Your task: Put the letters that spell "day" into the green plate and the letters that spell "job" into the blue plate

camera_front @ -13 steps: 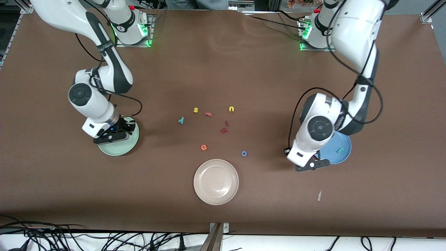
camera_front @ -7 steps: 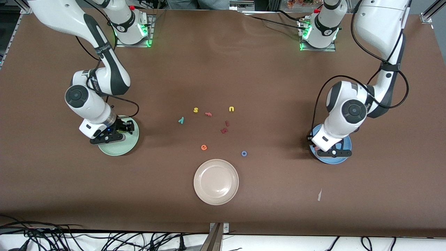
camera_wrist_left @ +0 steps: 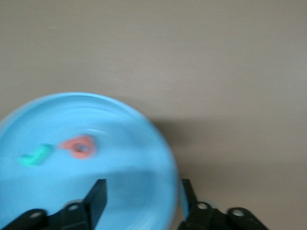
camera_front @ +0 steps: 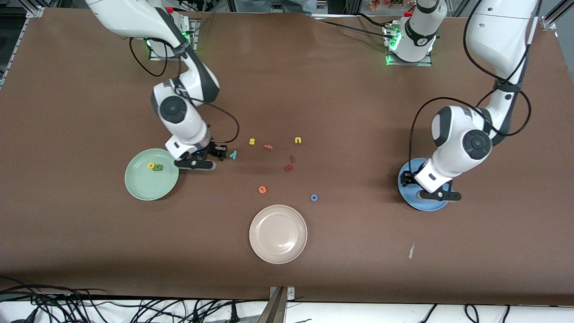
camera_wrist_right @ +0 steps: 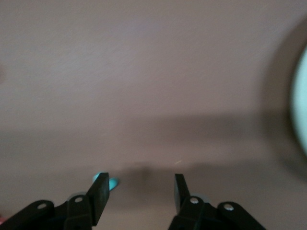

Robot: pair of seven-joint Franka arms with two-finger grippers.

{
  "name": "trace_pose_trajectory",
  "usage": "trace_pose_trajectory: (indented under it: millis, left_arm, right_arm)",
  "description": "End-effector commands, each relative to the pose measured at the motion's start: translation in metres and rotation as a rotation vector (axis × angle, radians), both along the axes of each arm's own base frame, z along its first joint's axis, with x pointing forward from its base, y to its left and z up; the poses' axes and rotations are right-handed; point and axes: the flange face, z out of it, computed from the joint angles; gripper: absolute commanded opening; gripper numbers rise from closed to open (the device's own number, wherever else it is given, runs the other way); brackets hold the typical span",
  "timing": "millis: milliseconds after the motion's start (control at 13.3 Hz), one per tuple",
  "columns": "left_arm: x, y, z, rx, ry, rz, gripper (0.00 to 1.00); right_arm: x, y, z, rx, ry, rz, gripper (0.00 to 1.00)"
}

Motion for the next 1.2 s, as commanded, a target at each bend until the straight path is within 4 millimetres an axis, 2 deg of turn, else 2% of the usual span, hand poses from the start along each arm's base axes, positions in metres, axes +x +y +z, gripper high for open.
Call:
trace_pose_trajectory:
  millis: [0,300,524,674,899,974,1124]
  left_arm:
    - [0.010,-0.078,0.019,-0.032,0.002,0.110,1.00]
    - [0.027,-0.151,0.028,-0.055,-0.048,0.067,1.00]
    - [0.037,-0.204,0.024,-0.077,-0.076,0.131,1.00]
    - [0.044,-0.226,0.016,-0.061,-0.104,0.099,1.00]
    - [0.048,-0.264,-0.002,-0.069,-0.127,0.068,1.00]
    - [0.047,-0.273,-0.011,-0.073,-0.128,0.086,1.00]
    - [0.047,-0.291,-0.020,-0.059,-0.152,0.077,1.00]
  right_arm:
    - [-0.004,0.026,-0.012,0.009,-0.016,-0.046,0.63]
    - [-0.017,0.045,-0.036,0.022,-0.018,-0.051,0.62]
    - [-0.017,0.044,-0.043,0.020,-0.020,-0.047,0.49]
    - [-0.018,0.043,-0.047,0.019,-0.028,-0.040,0.41]
    - [-0.017,0.040,-0.047,0.016,-0.030,-0.040,0.17]
    - [-0.015,0.037,-0.046,0.013,-0.034,-0.042,0.13]
    - [-0.011,0.036,-0.037,0.014,-0.043,-0.031,0.13]
